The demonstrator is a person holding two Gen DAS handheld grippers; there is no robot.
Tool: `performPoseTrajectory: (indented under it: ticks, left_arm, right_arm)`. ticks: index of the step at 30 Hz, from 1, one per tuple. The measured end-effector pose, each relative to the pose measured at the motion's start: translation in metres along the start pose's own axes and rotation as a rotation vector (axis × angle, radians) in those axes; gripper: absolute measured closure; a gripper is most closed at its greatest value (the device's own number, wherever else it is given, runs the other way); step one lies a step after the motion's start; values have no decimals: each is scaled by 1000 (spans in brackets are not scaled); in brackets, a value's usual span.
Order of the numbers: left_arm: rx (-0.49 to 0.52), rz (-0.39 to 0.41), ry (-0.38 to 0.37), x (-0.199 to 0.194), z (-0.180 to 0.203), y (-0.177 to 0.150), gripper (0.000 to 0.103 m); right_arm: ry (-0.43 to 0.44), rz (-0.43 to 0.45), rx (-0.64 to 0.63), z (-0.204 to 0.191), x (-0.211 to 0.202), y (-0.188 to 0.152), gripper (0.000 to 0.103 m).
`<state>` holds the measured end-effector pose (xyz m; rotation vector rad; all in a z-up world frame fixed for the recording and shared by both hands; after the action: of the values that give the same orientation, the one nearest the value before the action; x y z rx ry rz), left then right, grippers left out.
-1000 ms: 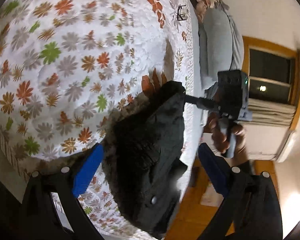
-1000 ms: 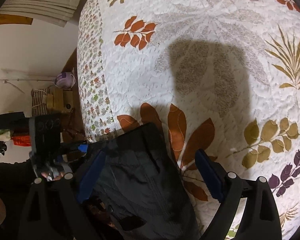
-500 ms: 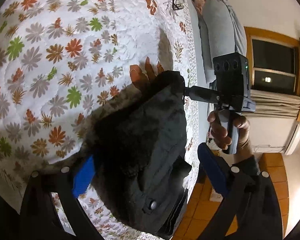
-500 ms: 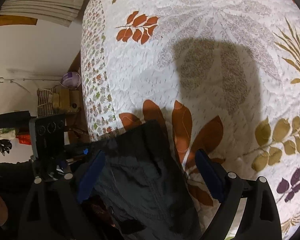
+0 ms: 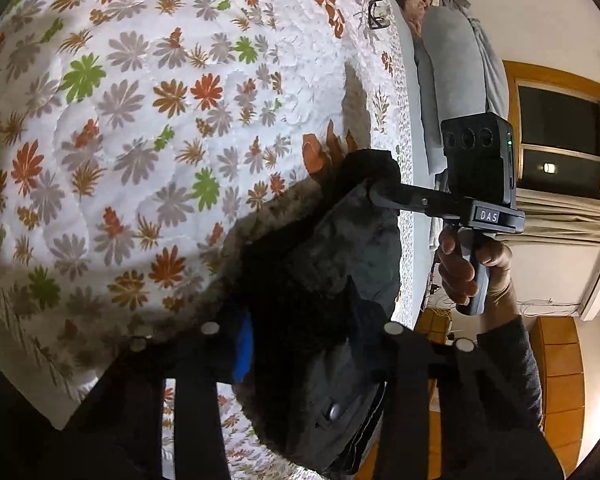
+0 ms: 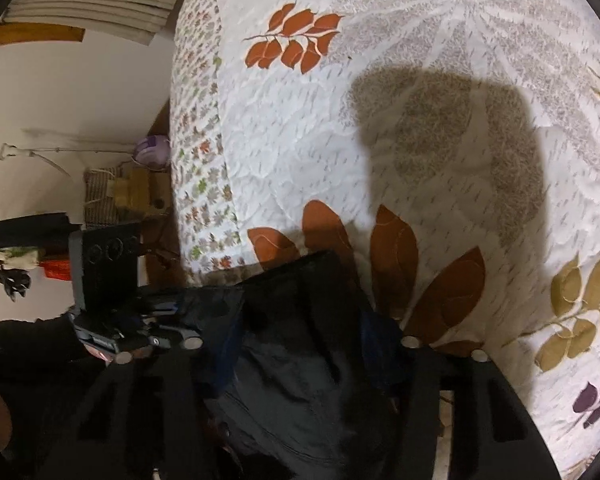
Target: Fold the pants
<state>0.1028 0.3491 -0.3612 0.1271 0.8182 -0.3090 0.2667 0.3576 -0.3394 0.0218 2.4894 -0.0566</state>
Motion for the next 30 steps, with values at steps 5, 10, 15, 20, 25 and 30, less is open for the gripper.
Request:
performPoseTrajectory:
  ticks: [5,10,15,20,25,30]
  left_arm:
    - [36,25,-1,-5,7,-4,72]
    - [69,39,0,-12,21,-6,73]
    - [126,61,-3,-25,45,-14,73]
    - [204,81,-17,-42,84,-26,74]
    - [301,108,-34,-59,123,-46,74]
    - [394,123,-45,-69,162,-69,74]
  right_arm:
    - [-24,1,-18,-6,-3,-3,76]
    - [-52,18,-29,-16,-15,-7,80]
    - [-92,43,-38,-34,-32,-13,81]
    - [-155,96,-40,-61,-65,-33,81]
    - [-205,166,-41,-86,-104,-60,82]
    - [-259,227,-35,-110,-136,-95,82]
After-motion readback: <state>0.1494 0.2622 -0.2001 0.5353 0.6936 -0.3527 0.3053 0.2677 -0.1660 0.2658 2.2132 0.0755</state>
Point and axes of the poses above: each gripper's, at about its wrist camera, not at the fingertips, and x roughly the way its jaws point, z to its right, y to its top, the point moved 7 cm from there along x, roughly the way its jaws point, and after that the axes turned 13 degrees about y, right-handed, at the moved point
